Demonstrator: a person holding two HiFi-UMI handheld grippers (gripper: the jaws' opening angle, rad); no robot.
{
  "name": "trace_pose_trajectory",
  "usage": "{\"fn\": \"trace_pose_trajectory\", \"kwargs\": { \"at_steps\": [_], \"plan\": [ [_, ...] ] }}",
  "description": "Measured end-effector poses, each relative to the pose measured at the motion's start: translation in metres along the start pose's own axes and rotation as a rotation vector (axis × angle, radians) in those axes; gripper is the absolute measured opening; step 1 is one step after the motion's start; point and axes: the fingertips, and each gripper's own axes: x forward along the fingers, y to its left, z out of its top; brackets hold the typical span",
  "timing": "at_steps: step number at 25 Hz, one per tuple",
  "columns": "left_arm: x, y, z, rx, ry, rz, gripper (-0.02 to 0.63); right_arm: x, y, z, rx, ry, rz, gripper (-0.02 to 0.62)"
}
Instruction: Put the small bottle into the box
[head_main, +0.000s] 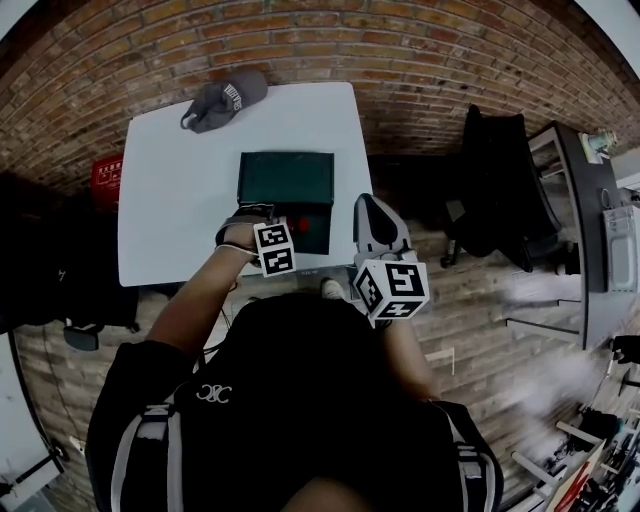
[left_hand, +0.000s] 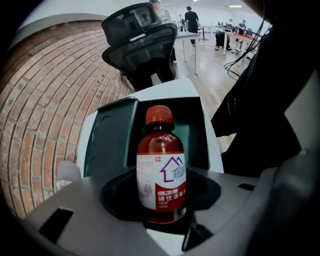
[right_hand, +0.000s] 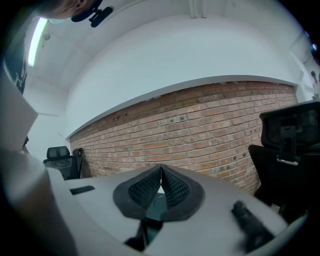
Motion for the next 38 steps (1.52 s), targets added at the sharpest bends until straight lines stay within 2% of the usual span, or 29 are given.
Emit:
{"fn": "trace_pose_trajectory", "kwargs": {
  "at_steps": [6,12,24,38],
  "plan": [
    [0.01,-0.002,-0.002,0.041,0.038,0.008,0.209,-0.008,-0.006,-0.003,0.01,0.005,-0.013,0.029],
    [0.021,-0.009,-0.005,0.065,0.076,-0.017,0.209,-0.016,-0.009,-0.005,0.013,0.006,-0.02,0.029],
    [0.041,-0.009,-0.008,0.049,0.104,-0.062,0.21,-0.027,-0.008,-0.015,-0.005,0.04,-0.022,0.029],
    [0.044,-0.012,-0.009,0.009,0.119,-0.157,0.201,-0.013,-0.004,-0.02,-0.015,0.069,-0.009,0.029]
  ]
}}
